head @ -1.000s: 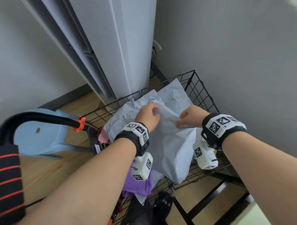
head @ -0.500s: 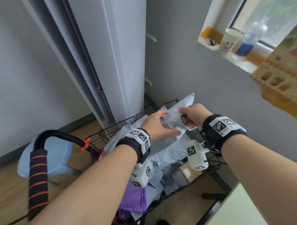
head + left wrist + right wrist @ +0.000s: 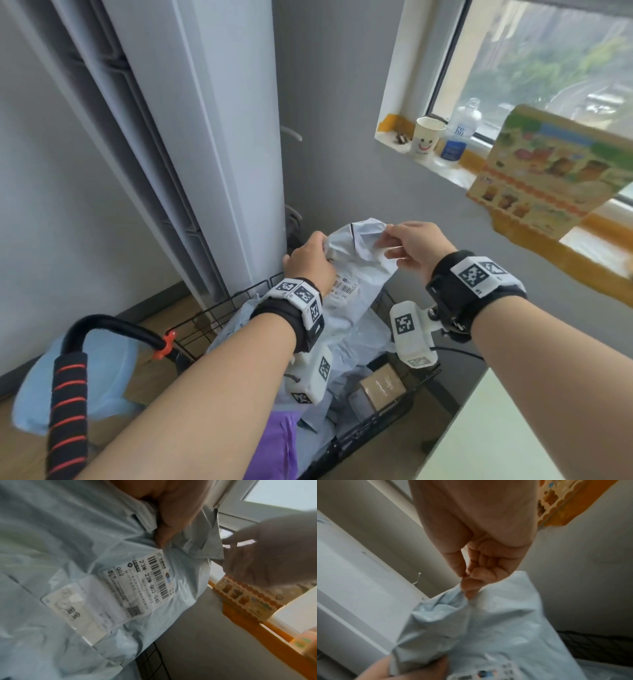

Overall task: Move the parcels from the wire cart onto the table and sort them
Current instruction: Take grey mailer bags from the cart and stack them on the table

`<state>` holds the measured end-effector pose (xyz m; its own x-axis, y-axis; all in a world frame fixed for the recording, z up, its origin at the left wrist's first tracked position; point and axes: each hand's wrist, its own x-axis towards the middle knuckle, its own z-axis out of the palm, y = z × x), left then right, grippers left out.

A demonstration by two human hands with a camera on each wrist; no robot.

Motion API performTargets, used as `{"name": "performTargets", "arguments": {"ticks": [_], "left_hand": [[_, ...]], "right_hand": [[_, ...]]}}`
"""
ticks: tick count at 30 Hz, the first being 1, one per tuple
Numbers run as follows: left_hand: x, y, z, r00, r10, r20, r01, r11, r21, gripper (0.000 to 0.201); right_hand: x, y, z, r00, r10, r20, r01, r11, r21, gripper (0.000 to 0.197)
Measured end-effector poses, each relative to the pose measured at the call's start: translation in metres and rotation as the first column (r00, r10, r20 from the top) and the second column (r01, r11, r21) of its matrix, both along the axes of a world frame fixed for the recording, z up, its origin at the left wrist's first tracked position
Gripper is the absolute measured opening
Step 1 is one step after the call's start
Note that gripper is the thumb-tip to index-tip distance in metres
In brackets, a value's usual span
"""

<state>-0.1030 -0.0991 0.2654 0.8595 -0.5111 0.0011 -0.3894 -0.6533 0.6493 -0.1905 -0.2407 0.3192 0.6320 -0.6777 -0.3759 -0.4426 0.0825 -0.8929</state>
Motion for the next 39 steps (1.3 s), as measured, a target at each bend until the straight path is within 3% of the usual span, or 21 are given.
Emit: {"name": "performTargets", "arguments": {"ticks": [3, 6, 8, 9, 11, 14, 16, 20, 23, 26, 30, 34, 39], "left_hand": [[0.006, -0.005, 0.01, 0.98, 0.101, -0.169, -0.131, 0.976, -0.175, 0.017], [0.014, -0.013, 0.021, 0.918, 0.097, -0.384, -0.252, 0.89, -0.38, 0.016], [0.015, -0.019, 0.03, 0.877, 0.056, -0.478, -0.311, 0.823, -0.475, 0.013], [0.013, -0.022, 0.034, 0.859, 0.031, -0.51, -0.332, 0.793, -0.511, 0.018], [0.008, -0.029, 0.041, 0.824, -0.043, -0.566, -0.367, 0.719, -0.59, 0.025], [0.002, -0.039, 0.047, 0.812, -0.133, -0.569, -0.363, 0.647, -0.671, 0.016], [-0.003, -0.044, 0.049, 0.834, -0.137, -0.534, -0.319, 0.67, -0.67, 0.008], [-0.014, -0.048, 0.045, 0.91, -0.018, -0.414, -0.222, 0.823, -0.524, 0.039], [-0.02, -0.048, 0.043, 0.919, 0.037, -0.394, -0.222, 0.872, -0.436, 0.029], [-0.024, -0.049, 0.039, 0.937, 0.078, -0.34, -0.21, 0.905, -0.371, 0.035], [-0.05, -0.048, 0.047, 0.932, -0.036, -0.359, -0.115, 0.914, -0.388, 0.055], [-0.089, -0.051, 0.061, 0.848, -0.205, -0.489, -0.017, 0.912, -0.411, 0.059], [-0.151, -0.061, 0.06, 0.818, -0.353, -0.454, 0.182, 0.908, -0.378, 0.083]], "right_hand": [[-0.018, -0.018, -0.002, 0.996, -0.091, -0.02, 0.087, 0.986, -0.145, 0.022], [-0.039, -0.032, -0.001, 0.994, -0.045, -0.099, 0.024, 0.978, -0.208, 0.068], [-0.05, -0.036, -0.001, 0.994, 0.025, -0.108, -0.038, 0.992, -0.123, 0.091], [-0.055, -0.038, -0.001, 0.995, 0.048, -0.082, -0.052, 0.998, -0.045, 0.092], [-0.065, -0.036, 0.003, 0.996, 0.083, -0.023, -0.081, 0.994, 0.068, 0.069], [-0.08, -0.034, 0.011, 0.999, 0.044, 0.024, -0.046, 0.997, 0.063, 0.042], [-0.089, -0.036, 0.013, 0.999, -0.034, 0.022, 0.034, 0.999, -0.009, 0.033], [-0.106, -0.036, 0.012, 0.988, -0.157, -0.003, 0.156, 0.987, -0.026, 0.031], [-0.123, -0.031, 0.009, 0.972, -0.237, 0.002, 0.237, 0.971, -0.021, 0.034], [-0.143, -0.025, 0.009, 0.954, -0.299, 0.015, 0.299, 0.954, -0.029, 0.032], [-0.173, -0.021, 0.012, 0.913, -0.405, 0.049, 0.407, 0.913, -0.029, 0.028], [-0.209, -0.022, 0.019, 0.857, -0.509, 0.082, 0.512, 0.858, -0.033, 0.024], [-0.277, -0.015, 0.02, 0.801, -0.59, 0.098, 0.594, 0.804, -0.021, 0.02]]}}
